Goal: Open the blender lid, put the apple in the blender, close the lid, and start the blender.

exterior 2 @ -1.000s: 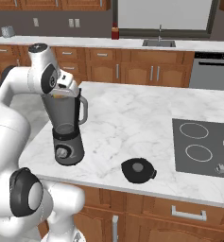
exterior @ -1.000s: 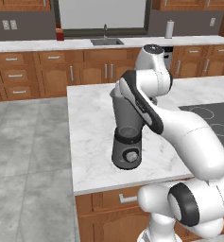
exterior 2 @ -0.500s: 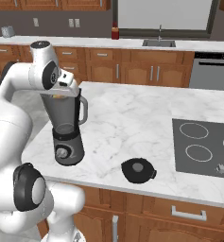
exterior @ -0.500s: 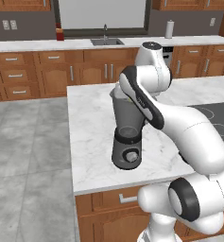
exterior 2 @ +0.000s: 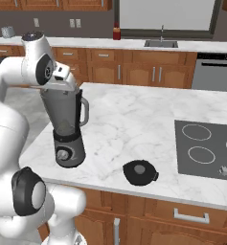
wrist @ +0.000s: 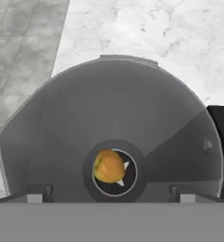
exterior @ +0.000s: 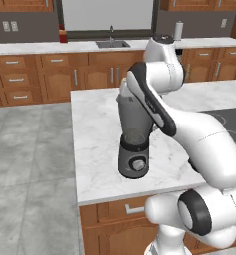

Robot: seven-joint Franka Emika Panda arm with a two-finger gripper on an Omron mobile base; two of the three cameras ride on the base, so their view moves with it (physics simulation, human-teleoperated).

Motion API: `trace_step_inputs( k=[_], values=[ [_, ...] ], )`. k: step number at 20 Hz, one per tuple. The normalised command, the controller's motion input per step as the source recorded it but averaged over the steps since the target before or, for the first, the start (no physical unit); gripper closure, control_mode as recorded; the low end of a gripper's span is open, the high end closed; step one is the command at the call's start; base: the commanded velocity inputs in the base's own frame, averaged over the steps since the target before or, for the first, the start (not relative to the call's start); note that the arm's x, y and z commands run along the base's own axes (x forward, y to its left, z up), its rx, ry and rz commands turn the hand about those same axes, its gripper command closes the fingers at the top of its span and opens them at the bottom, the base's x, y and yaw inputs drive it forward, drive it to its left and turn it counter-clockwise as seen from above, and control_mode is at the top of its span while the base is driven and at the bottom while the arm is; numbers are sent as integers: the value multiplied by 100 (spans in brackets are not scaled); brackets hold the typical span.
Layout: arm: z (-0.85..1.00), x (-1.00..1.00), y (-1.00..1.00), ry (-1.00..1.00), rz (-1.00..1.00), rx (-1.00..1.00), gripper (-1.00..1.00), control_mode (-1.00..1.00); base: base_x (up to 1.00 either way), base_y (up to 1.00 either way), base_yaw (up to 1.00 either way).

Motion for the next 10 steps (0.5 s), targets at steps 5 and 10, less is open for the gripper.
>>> trace_step_inputs(
  k=[5,10],
  values=[
    [78,-54,-42,-24,0,0,-100,-100,0,0,0],
    [-20,-63,-94,-8,-6,5,-100,-100,0,0,0]
  ],
)
